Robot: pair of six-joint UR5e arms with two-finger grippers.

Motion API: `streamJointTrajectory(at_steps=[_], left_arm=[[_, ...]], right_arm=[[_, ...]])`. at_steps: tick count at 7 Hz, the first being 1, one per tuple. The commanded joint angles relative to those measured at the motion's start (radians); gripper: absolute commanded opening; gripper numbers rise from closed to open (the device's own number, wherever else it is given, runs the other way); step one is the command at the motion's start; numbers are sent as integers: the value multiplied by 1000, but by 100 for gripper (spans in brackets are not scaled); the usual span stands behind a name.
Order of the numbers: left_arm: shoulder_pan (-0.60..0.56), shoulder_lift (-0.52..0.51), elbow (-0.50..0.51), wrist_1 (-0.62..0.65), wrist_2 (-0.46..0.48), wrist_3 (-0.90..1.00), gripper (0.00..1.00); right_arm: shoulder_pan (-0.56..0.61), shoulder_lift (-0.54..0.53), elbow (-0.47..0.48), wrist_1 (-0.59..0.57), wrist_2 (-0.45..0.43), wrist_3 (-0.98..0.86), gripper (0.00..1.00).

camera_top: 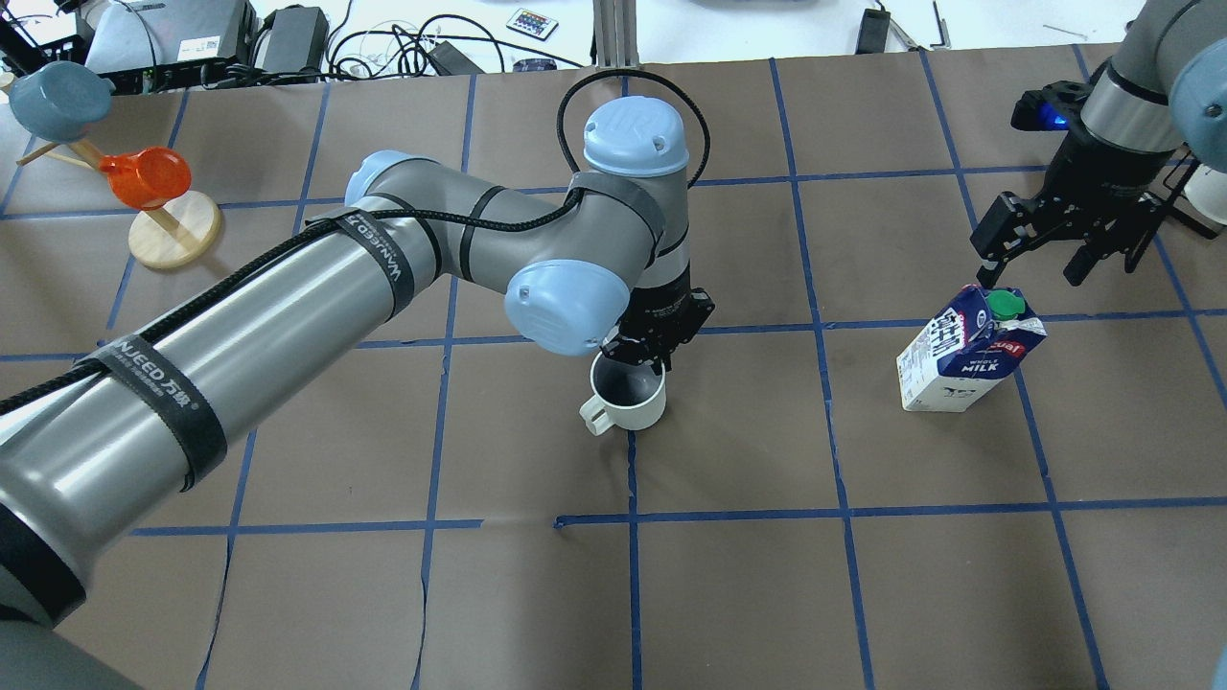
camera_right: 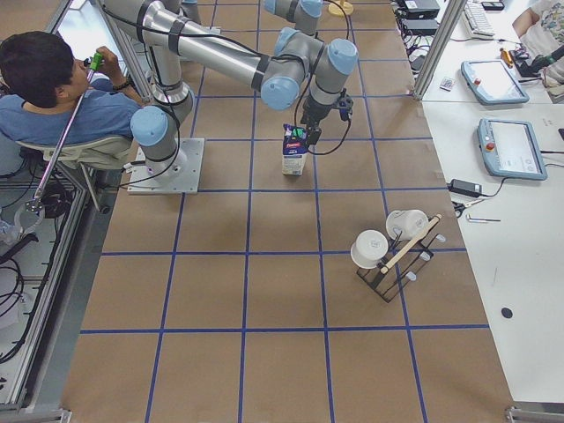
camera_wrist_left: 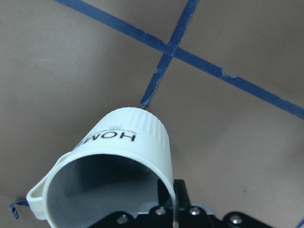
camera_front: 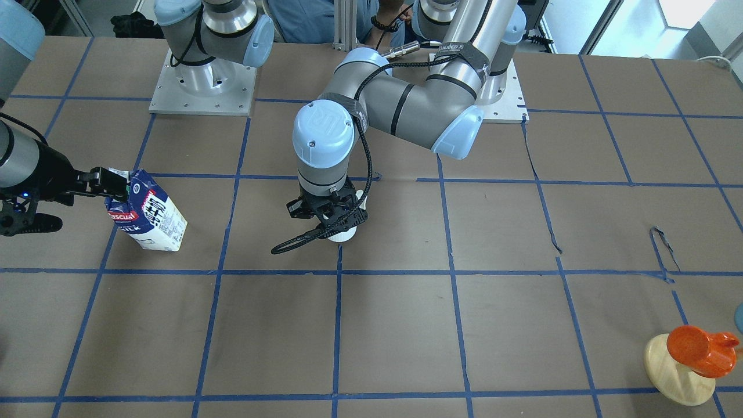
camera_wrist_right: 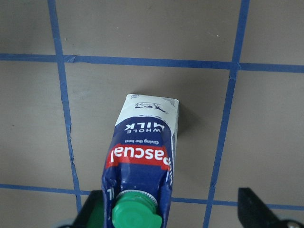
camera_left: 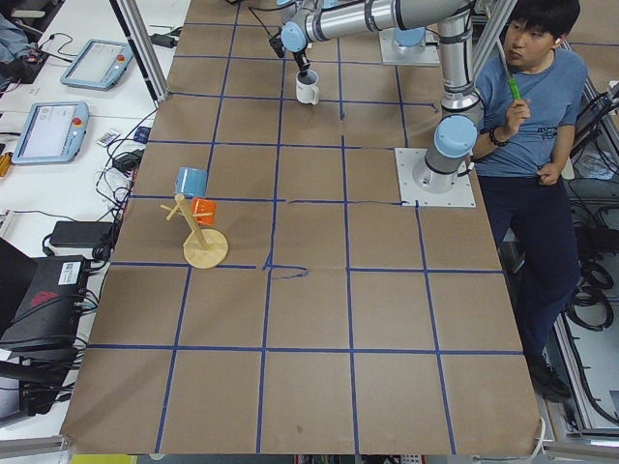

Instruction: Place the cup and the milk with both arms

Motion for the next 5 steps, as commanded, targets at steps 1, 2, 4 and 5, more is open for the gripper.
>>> streamJointTrajectory(at_steps=[1, 2, 4, 5], left_arm=[[2, 7, 10, 9, -4, -11, 100], [21, 24, 36, 5, -35, -10, 100], [82, 96, 124, -131, -31, 133, 100], [123, 146, 147, -194, -26, 252, 100]], right_arm=[[3, 8, 1, 7, 50, 15, 100], [14, 31, -1, 1, 49, 69, 100], [19, 37, -1, 4, 38, 87, 100], [18, 35, -2, 7, 32, 88, 100]])
